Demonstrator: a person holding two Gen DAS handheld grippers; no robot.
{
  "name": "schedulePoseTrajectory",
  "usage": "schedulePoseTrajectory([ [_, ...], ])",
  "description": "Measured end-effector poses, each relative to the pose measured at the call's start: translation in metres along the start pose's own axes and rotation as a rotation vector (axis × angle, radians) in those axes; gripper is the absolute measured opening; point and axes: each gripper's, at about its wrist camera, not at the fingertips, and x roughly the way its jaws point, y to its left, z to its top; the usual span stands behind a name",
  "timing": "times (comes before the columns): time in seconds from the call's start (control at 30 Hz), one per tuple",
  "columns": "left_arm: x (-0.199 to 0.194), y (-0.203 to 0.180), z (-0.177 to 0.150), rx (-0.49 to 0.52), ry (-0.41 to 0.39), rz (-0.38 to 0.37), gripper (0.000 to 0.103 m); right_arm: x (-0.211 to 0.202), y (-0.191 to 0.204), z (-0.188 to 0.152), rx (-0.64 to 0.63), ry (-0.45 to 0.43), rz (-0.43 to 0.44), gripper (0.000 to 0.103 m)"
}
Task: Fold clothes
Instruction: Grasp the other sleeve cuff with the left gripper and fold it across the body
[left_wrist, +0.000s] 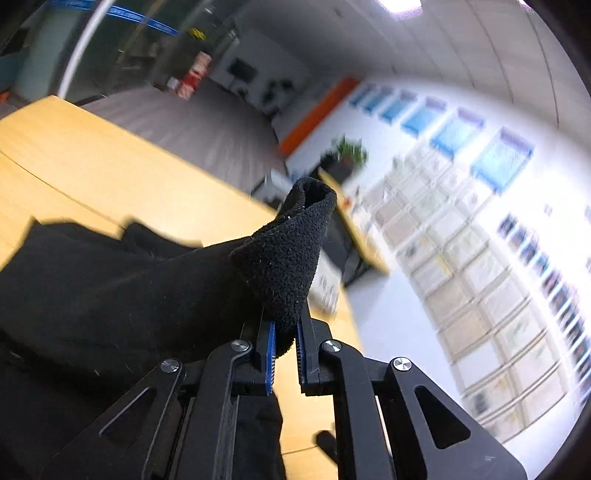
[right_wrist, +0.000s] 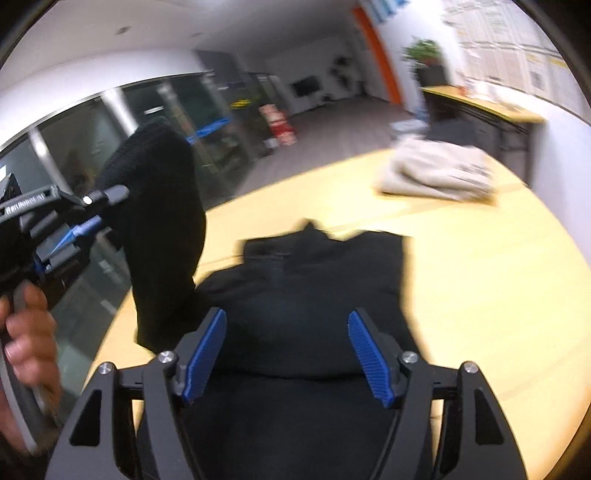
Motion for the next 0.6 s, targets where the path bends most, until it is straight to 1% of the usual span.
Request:
schedulePoseTrajectory([
  [0.03,0.021,-0.018,-0.013,0.017,0.036,-0.009,0.012,-0.002,-0.018,-0.003,0.024,0.010,-0.023,0.076],
  [0.07,0.041,-0.020,-0.026,0.021,0.075,0.019,0.016,0.000,-0.036,-0.006,0.047,0.029,-0.044,0.076],
  [0.1,0.058,-0.016,-0.035,0.021,0.113,0.039,0.025,0.001,-0.048,-0.015,0.068,0.049,-0.059,0.076],
  [0.13,0.073,-0.013,-0.044,0.021,0.150,0.059,0.028,0.004,-0.060,-0.021,0.088,0.072,-0.072,0.076],
  [0.17,0.082,-0.006,-0.046,0.025,0.172,0.086,0.029,0.009,-0.066,-0.025,0.099,0.093,-0.079,0.077],
  [0.2,0.090,0.000,-0.048,0.030,0.193,0.112,0.036,0.014,-0.073,-0.030,0.109,0.113,-0.086,0.079],
  [0.23,0.095,-0.002,-0.056,0.031,0.193,0.124,0.044,0.018,-0.079,-0.034,0.119,0.131,-0.091,0.081],
  [0.27,0.085,0.006,-0.056,0.028,0.173,0.133,0.049,0.022,-0.084,-0.039,0.124,0.141,-0.087,0.082],
  [0.33,0.064,0.023,-0.057,0.022,0.134,0.150,0.064,0.036,-0.086,-0.041,0.137,0.158,-0.064,0.086],
  [0.37,0.053,0.036,-0.056,0.018,0.108,0.171,0.067,0.043,-0.086,-0.041,0.143,0.164,-0.052,0.087],
  [0.4,0.040,0.053,-0.057,0.010,0.081,0.209,0.074,0.052,-0.085,-0.040,0.155,0.171,-0.040,0.087],
  [0.43,0.030,0.065,-0.059,0.005,0.070,0.241,0.076,0.063,-0.085,-0.038,0.172,0.181,-0.029,0.087],
  [0.5,0.016,0.105,-0.056,-0.008,0.079,0.303,0.076,0.082,-0.084,-0.035,0.200,0.190,-0.019,0.087],
  [0.6,0.002,0.161,-0.060,-0.023,0.113,0.356,0.075,0.101,-0.078,-0.031,0.218,0.171,-0.039,0.086],
])
